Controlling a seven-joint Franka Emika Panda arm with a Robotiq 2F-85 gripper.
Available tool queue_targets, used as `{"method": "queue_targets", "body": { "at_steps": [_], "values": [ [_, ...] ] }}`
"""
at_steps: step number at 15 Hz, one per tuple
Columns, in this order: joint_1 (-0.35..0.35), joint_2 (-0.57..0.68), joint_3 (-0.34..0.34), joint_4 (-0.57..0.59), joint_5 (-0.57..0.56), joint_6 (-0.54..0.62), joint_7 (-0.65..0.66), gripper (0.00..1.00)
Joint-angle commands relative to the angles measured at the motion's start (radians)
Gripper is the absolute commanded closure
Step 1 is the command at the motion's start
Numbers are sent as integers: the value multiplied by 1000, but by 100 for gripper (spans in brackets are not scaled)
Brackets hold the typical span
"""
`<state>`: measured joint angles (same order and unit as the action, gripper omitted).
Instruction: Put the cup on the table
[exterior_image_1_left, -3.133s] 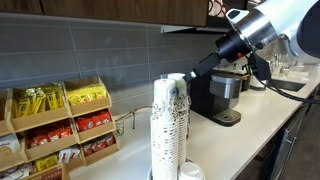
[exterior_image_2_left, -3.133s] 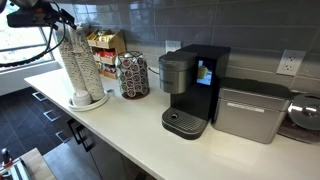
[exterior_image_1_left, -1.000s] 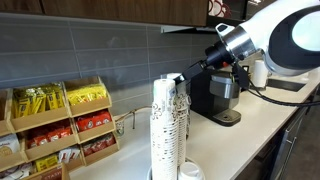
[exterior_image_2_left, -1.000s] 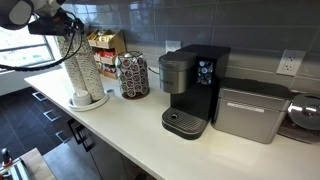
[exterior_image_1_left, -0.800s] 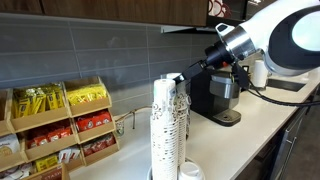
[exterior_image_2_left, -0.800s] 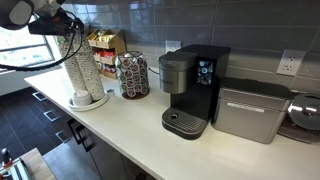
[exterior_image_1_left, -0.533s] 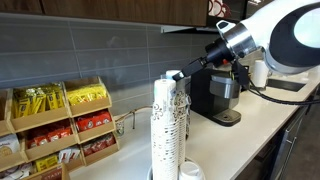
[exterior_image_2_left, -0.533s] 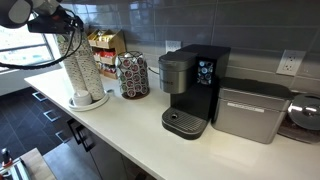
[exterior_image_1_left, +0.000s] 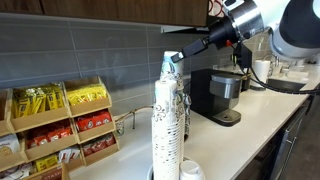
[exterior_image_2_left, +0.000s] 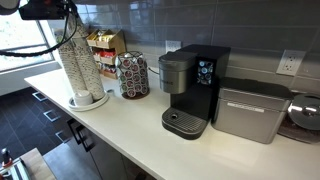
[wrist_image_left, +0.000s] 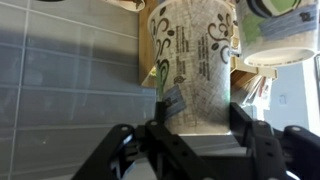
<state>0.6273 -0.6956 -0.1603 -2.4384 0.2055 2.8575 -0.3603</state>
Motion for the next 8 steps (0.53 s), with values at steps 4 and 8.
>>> {"method": "queue_targets", "body": {
  "at_steps": [4,8],
  "values": [
    [-76,-25,56,89,-64,-59,7,62],
    [-154,-30,98,144,-108,-108,12,62]
  ]
}}
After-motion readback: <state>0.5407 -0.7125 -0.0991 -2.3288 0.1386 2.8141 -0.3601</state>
